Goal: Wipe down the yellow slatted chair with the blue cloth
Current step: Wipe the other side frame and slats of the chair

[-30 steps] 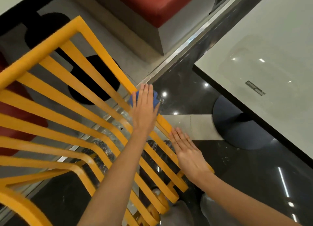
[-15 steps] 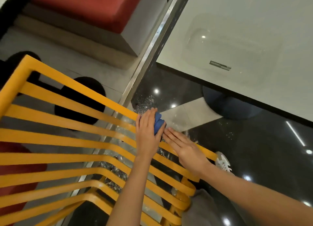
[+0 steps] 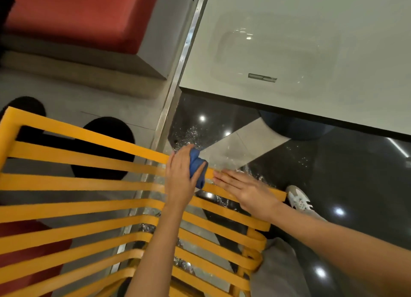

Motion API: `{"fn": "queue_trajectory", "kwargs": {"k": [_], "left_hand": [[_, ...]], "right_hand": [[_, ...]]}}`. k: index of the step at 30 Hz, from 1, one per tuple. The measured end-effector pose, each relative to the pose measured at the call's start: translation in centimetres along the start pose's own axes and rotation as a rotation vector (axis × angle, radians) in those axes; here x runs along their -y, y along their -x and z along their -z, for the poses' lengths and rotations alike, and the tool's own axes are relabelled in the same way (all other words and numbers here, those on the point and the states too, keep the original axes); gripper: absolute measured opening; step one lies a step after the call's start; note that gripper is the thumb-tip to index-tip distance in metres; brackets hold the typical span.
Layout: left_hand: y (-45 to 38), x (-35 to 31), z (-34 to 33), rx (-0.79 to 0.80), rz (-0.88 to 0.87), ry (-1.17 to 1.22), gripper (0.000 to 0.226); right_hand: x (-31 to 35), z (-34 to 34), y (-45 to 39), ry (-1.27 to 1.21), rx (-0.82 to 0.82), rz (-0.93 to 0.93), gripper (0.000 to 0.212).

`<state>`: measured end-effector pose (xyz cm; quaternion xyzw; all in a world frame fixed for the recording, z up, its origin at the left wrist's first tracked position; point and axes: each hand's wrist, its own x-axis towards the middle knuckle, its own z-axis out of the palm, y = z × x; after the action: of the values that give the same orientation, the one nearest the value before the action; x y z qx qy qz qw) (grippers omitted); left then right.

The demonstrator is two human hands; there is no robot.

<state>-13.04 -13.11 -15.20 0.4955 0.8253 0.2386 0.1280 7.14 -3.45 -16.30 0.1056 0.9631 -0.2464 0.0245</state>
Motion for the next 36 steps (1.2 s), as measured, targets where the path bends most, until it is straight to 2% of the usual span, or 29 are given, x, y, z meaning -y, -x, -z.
{"fn": "queue_trajectory", "kwargs": {"k": [2, 4, 7, 11, 14, 16, 21, 23, 26, 28, 32, 36], "left_hand": [[-1.5, 2.6, 2.1, -0.010, 0.037, -0.091, 0.047], [-2.4, 4.5, 4.3, -0.109, 0.130, -0.150, 0.044], [-1.9, 2.5, 3.2, -0.181, 0.252, -0.092, 0.044], [1.0, -2.7, -1.9, -0.048, 0.151, 0.075, 0.045], [0.6, -2.0, -1.1, 0.017, 0.054, 0.034, 0.050], [-0.2, -0.1, 0.4, 0.018, 0.044, -0.041, 0.054], [-0.9, 0.9, 2.0, -0.093, 0.321, -0.097, 0.059], [-0.4, -1.1, 1.1, -0.097, 0.356, 0.011, 0.058], [1.2, -4.8, -1.4, -0.049, 0.352, 0.141, 0.057], [2.5, -7.7, -3.0, -0.028, 0.346, 0.171, 0.060], [4.8, -12.5, -5.6, 0.015, 0.305, 0.200, 0.061], [5.0, -11.8, -5.6, 0.049, 0.273, 0.189, 0.060]], "right_hand": [[0.0, -0.4, -0.1, -0.027, -0.028, 0.011, 0.102], [0.0, -0.7, -0.2, -0.045, -0.057, 0.014, 0.099], [0.3, -1.1, -0.3, -0.059, -0.070, 0.007, 0.097], [0.4, 0.0, -0.2, 0.003, -0.086, 0.022, 0.093], [0.2, 0.8, -0.1, 0.060, -0.036, 0.025, 0.096], [0.1, 0.5, 0.2, -0.012, -0.002, 0.003, 0.100], [0.9, 0.5, 0.0, -0.102, -0.031, -0.036, 0.094], [1.6, 1.4, 0.1, -0.124, -0.098, -0.067, 0.084], [1.5, 2.6, 1.8, -0.154, -0.233, -0.199, 0.046], [0.6, 2.9, 4.0, -0.193, -0.307, -0.294, 0.030], [-1.1, 3.2, 7.4, -0.236, -0.289, -0.399, 0.028], [-1.4, 3.5, 7.4, -0.254, -0.219, -0.408, 0.032]]}}
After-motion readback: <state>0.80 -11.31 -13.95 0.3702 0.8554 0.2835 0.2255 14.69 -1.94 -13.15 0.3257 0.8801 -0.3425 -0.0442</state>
